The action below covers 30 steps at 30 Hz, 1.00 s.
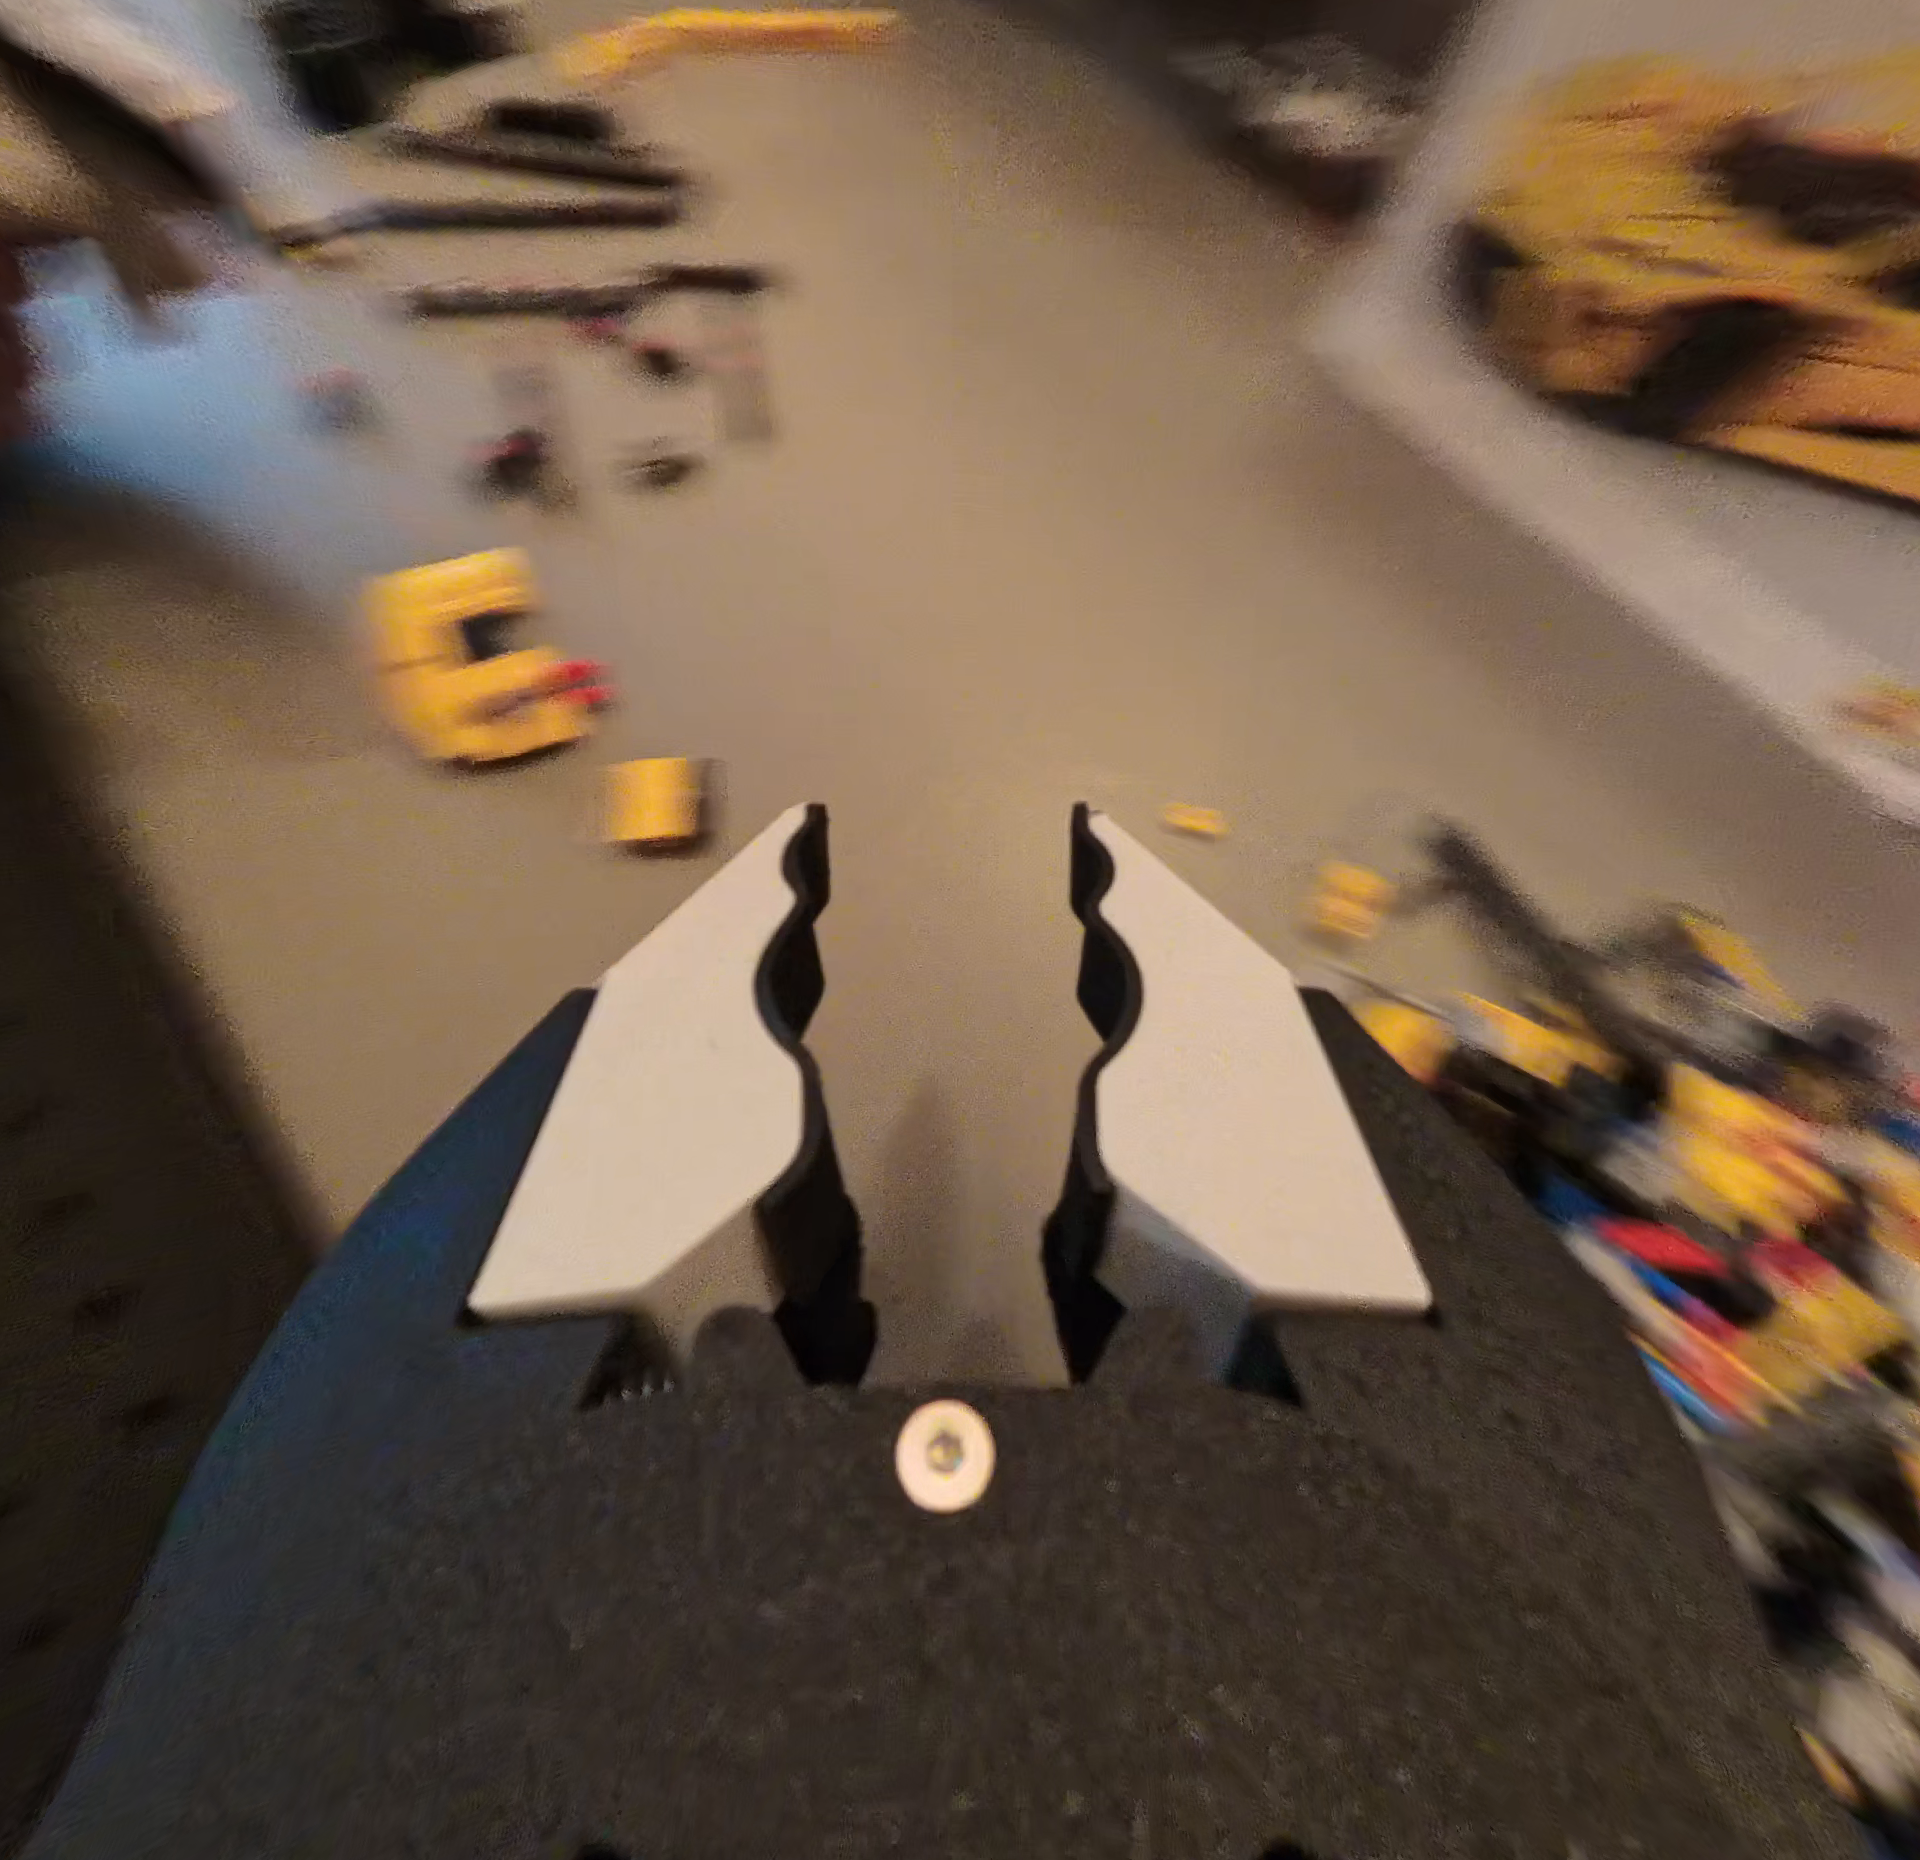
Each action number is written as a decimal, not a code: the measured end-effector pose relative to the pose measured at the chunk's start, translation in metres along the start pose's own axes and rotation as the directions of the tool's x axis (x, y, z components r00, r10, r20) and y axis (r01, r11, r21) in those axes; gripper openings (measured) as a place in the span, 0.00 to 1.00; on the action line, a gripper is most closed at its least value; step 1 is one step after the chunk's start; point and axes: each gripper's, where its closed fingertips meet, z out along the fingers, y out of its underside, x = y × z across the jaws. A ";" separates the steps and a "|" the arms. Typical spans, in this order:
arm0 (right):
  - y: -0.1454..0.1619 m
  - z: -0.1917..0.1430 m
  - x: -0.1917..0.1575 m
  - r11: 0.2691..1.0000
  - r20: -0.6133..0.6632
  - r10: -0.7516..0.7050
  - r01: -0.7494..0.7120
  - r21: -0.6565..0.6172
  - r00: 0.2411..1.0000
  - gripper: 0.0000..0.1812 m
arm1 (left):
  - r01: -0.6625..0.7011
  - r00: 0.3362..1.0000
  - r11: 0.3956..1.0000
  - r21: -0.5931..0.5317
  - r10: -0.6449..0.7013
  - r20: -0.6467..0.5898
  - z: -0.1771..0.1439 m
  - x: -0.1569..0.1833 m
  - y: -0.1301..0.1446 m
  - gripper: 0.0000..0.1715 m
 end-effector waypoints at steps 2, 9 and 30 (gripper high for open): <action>0.003 0.019 -0.048 0.997 0.119 -0.046 0.052 -0.051 0.992 0.28 | 0.012 1.000 1.000 -0.001 -0.012 -0.005 0.000 0.000 0.000 0.20; 0.027 0.060 -0.076 0.981 0.134 -0.077 0.098 -0.164 0.988 0.23 | 0.010 1.000 0.999 -0.034 -0.011 -0.020 0.003 0.002 0.006 0.20; -0.089 0.042 -0.138 0.799 -0.188 -0.476 0.512 0.316 0.859 0.13 | 0.123 0.967 0.988 -0.096 -0.141 -0.210 0.011 0.024 0.011 0.04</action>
